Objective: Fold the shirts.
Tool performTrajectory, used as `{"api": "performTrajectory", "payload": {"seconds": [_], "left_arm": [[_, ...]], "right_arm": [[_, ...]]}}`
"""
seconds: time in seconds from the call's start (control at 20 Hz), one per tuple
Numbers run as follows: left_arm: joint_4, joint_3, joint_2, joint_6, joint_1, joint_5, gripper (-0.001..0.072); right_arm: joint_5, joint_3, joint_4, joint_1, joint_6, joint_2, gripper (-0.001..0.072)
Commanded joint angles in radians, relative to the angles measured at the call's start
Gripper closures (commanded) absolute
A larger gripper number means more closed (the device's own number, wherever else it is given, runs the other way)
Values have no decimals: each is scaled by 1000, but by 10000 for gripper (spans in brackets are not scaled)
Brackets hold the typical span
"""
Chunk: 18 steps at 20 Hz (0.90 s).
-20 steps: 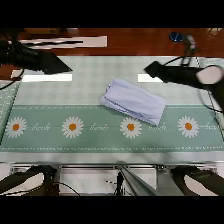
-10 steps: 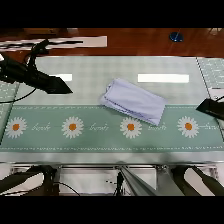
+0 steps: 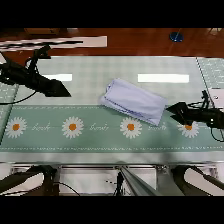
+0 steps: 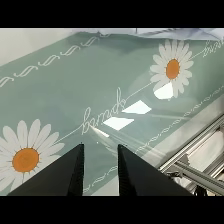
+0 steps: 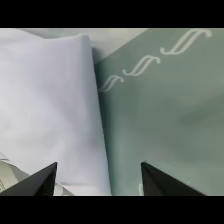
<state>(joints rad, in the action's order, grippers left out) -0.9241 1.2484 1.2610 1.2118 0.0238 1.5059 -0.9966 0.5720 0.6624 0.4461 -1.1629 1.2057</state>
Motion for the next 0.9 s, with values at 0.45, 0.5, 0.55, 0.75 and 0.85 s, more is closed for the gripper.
{"api": "performTrajectory", "payload": {"seconds": [0.45,0.5,0.55,0.75,0.85], "left_arm": [[-4,-1,0,16,0,-2,430],[-4,-1,0,16,0,-2,430],[-4,-1,0,16,0,-2,430],[-4,-1,0,1,0,-33,430],[-4,-1,0,1,0,-55,430]], "right_arm": [[183,35,-208,-287,71,109,686],[134,62,-201,-264,79,75,686],[90,91,-190,-238,77,32,686],[-103,254,-90,-74,-48,-192,686],[-190,351,36,30,-197,-290,686]]}}
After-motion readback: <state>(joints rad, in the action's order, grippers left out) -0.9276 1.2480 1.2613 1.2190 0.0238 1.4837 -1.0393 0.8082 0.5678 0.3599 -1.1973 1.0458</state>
